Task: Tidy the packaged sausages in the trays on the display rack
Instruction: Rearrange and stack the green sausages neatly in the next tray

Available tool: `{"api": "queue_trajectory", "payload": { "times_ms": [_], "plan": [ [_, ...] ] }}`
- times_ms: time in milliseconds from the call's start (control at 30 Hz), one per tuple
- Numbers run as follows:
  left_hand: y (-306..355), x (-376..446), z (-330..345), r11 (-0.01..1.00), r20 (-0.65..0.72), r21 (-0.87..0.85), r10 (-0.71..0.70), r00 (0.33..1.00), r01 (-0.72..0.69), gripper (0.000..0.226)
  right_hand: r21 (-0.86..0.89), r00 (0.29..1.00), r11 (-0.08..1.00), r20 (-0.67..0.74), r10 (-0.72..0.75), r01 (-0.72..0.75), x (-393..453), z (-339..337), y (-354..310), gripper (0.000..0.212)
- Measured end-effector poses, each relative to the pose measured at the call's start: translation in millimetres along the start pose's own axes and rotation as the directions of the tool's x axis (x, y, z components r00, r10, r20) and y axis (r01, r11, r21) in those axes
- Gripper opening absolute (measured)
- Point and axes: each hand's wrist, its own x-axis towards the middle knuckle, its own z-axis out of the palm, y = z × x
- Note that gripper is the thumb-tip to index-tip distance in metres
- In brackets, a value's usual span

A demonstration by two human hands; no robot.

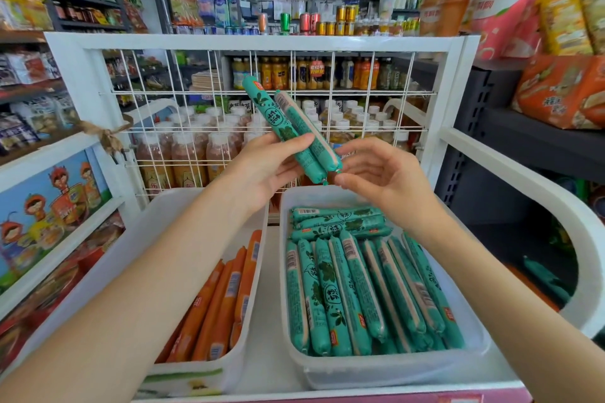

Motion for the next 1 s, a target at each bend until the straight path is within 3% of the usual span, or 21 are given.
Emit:
{"api": "queue_trajectory", "payload": {
  "times_ms": [133, 233, 533, 1000],
  "plan": [
    [3.1, 1.5, 0.9, 0.996, -0.022, -0.079, -0.053, 0.998, 0.052, 0.020, -0.329, 0.994, 0.938, 0.030, -0.110, 0.113, -0.3, 3.8, -2.4, 0.053],
    [2.5, 1.3, 3.5, 0.995, -0.013, -0.081, -0.057, 0.998, 0.056, 0.021, -0.447, 0.988, 0.883, 0.013, -0.153, 0.143, 1.4, 8.1, -2.8, 0.054],
    [2.6, -0.7, 3.9, 0.998, 0.009, -0.051, -0.029, 1.000, 0.029, 0.017, -0.171, 0.997, 0.984, -0.035, -0.062, 0.055, -0.5, 9.8, -4.7, 0.041],
    [5.0, -3.9, 5.8, 0.991, 0.027, -0.069, -0.110, 0.994, 0.111, 0.020, -0.064, 0.997, 0.995, -0.020, -0.076, 0.074, -2.2, 6.0, -4.1, 0.038]
  ]
}}
